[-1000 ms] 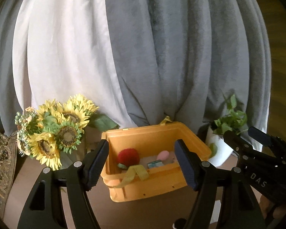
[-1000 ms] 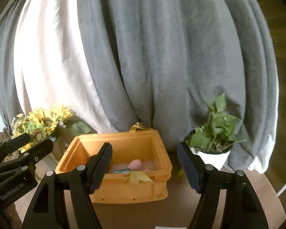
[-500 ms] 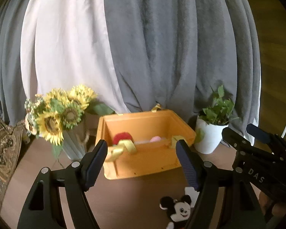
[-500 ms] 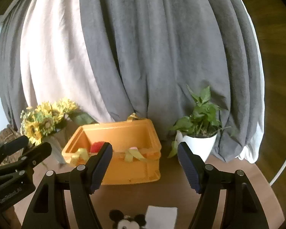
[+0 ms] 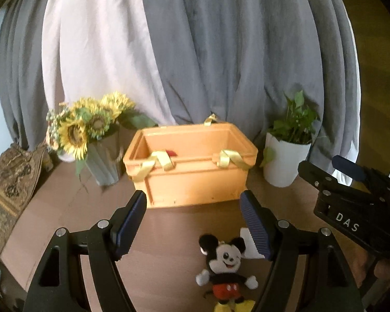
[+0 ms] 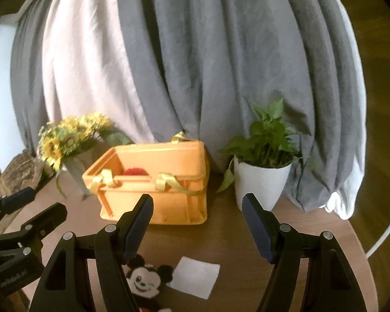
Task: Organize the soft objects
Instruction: 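Withdraw both open tools from the crate toward the Mickey plush and napkin, then grasp the Mickey plush with the left tool while the right tool grasps the white napkin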
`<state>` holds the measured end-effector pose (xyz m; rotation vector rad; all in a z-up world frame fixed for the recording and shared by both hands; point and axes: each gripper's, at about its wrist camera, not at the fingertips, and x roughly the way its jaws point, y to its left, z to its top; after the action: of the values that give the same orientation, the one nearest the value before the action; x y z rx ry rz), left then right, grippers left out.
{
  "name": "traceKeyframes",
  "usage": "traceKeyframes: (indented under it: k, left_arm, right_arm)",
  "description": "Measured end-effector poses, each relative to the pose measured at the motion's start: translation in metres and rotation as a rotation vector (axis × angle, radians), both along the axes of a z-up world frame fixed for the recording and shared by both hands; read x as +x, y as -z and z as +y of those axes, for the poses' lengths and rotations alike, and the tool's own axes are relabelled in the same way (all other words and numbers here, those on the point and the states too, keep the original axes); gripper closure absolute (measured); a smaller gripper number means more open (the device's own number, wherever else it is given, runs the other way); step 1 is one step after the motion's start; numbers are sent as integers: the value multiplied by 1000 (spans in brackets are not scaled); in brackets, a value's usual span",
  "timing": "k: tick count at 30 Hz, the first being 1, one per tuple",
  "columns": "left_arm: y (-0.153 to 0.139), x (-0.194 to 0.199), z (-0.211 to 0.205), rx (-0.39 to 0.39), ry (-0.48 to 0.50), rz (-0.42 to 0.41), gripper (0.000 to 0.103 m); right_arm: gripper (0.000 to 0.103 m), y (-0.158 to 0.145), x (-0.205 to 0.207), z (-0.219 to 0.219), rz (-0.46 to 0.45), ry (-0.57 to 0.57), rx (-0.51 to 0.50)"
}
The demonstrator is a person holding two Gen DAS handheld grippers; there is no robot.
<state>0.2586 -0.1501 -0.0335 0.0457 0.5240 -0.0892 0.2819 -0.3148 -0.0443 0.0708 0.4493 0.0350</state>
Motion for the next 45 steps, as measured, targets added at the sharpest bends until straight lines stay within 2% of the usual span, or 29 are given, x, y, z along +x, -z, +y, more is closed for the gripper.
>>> traceKeyframes:
  k: [12, 22, 30, 45]
  left_arm:
    - [44, -13, -25, -5, -86, 123, 29]
    - [88, -23, -24, -31, -164, 238, 29]
    - [121, -22, -32, -53, -144, 337, 29]
    - [147, 3, -37, -94, -105, 348, 30]
  right_arm:
    - [31, 43, 4, -19, 97, -123, 10]
    - [32, 80, 10, -19, 180, -193, -20]
    - [32, 107, 18, -15, 244, -244, -40]
    - [32, 155, 47, -3, 337, -308, -80]
